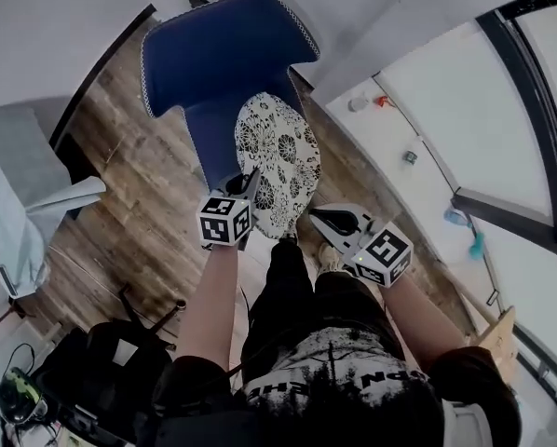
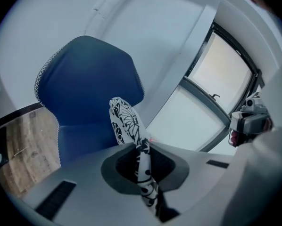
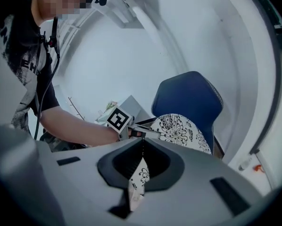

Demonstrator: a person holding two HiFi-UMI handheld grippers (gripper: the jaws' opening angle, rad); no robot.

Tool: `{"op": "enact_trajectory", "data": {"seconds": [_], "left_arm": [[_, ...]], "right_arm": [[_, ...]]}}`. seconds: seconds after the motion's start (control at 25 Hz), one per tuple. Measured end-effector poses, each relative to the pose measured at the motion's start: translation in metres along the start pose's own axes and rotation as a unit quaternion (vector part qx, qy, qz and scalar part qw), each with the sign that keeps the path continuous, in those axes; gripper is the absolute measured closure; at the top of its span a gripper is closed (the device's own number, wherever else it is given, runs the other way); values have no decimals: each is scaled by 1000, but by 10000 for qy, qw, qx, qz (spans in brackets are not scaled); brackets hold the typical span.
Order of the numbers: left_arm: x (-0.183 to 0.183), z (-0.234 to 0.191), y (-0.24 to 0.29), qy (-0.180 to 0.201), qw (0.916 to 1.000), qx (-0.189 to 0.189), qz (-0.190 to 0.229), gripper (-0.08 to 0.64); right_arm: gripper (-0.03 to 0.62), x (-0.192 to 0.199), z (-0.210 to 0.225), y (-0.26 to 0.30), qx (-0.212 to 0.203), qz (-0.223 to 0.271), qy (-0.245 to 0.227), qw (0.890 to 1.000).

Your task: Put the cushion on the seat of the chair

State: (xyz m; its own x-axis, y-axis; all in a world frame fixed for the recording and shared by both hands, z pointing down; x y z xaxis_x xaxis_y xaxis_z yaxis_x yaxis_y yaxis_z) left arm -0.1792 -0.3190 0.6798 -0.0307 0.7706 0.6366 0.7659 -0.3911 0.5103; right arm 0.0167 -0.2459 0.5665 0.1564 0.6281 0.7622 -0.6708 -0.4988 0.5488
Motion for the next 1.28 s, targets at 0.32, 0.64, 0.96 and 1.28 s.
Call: {"op": "enact_trajectory", "data": {"seconds": [0.32,0.64,0.96,1.28], "left_arm": [[27,-84,-8,-66,9971,-642,-414,534],[42,-172,-6,-273,9895,-1215,-738,534],[55,-213,4,-456,9827,-1612,-785,533],[70,-225,9,-343,9776,-1892,-855,532]], "right_arm": [[574,-16,-8,56,-429,-80,-238,9988],[574,-8,-6,112,-580,-464,34,9972],[574,-2,-1,138,-599,-537,21,9968],[575,8,9,139,-579,-561,171,9966]]}}
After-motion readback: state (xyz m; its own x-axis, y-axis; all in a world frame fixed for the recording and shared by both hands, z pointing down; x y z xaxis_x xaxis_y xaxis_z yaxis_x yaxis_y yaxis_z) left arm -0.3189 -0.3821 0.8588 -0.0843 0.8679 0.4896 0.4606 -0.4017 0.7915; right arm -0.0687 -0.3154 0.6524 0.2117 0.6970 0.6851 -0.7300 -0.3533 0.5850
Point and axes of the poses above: the fingertips, and each gripper's own axes: y forward along the fingers, z to its right, x out of its underside, the point moved 7 cm from there along -y, backward along the fingers, and after that the axes turned 12 degrees about x, right-handed, at the moved point
